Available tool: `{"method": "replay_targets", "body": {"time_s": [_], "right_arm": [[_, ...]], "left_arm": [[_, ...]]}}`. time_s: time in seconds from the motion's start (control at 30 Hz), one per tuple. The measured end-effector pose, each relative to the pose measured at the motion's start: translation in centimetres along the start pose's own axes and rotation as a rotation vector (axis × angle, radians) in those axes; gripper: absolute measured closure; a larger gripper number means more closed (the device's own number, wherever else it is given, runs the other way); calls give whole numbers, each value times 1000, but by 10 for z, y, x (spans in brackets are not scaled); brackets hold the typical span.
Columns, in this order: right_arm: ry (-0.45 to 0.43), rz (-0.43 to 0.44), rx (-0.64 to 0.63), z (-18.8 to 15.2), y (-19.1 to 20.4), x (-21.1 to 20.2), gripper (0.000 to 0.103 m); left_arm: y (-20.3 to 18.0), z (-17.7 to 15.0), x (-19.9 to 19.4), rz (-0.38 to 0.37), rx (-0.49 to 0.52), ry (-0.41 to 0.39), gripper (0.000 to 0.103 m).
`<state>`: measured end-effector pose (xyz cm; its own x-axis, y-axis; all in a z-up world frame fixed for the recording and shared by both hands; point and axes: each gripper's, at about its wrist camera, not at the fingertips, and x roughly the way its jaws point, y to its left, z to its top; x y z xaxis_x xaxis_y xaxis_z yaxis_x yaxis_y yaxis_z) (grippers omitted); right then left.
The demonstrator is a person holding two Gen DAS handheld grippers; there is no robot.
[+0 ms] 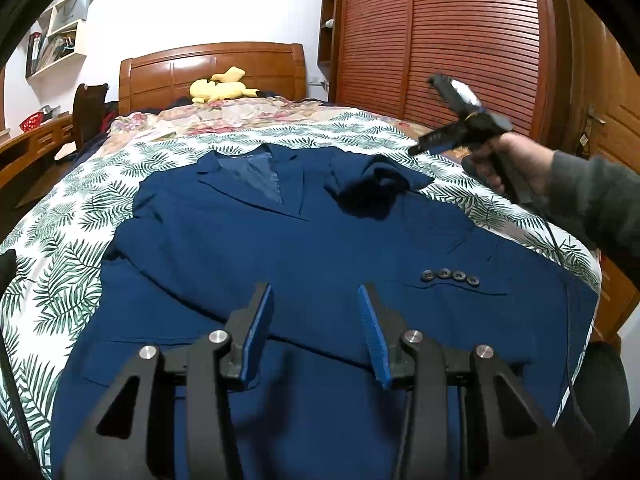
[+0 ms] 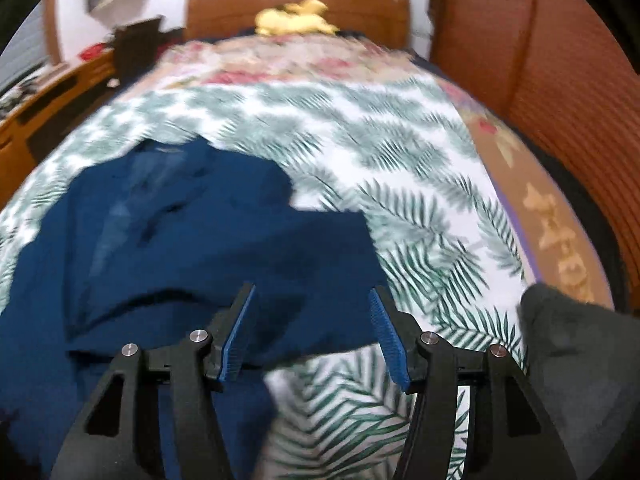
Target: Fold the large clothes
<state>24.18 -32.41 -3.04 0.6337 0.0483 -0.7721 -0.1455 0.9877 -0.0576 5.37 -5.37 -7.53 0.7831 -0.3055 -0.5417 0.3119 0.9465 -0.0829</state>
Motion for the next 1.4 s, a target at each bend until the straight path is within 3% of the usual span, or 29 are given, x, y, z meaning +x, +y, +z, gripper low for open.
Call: {"method": "replay_targets", "body": {"time_s": [0.3,0.4,0.47,0.53,0.63,0.8,1.0,1.27,1.3,1.4], "right_arm": [[159,-37,120,-22,-39,67,44],[161,-61,138,-28,-36,71,42],[155,-64,132,-28,-31,69,54],[149,-49,93,-28,-21,64,101],[121,-12,31,-25,-4,46,103],[-45,76,-15,-13,27,-24,103],[-165,177,-125,-6,86,-107,103],[-234,424,-248,-40,167,-194,100],[-238,437,-266,-48,176,-200,93],[-262,482,-298,-70,192,-214,45]], "left_arm": [[2,0,2,-13,-10,8,60],[2,0,2,-9,-6,8,60],[2,0,2,-8,-5,8,60],[2,0,2,-5,-3,8,60],[2,-1,1,-3,-5,7,60],[-1,-3,-2,12,2,1,60],[1,-8,-14,46,-10,-2,60],[11,-22,-57,97,-57,-32,60],[12,-23,-61,100,-65,-36,60],[16,-23,-76,110,-90,-41,60]]}}
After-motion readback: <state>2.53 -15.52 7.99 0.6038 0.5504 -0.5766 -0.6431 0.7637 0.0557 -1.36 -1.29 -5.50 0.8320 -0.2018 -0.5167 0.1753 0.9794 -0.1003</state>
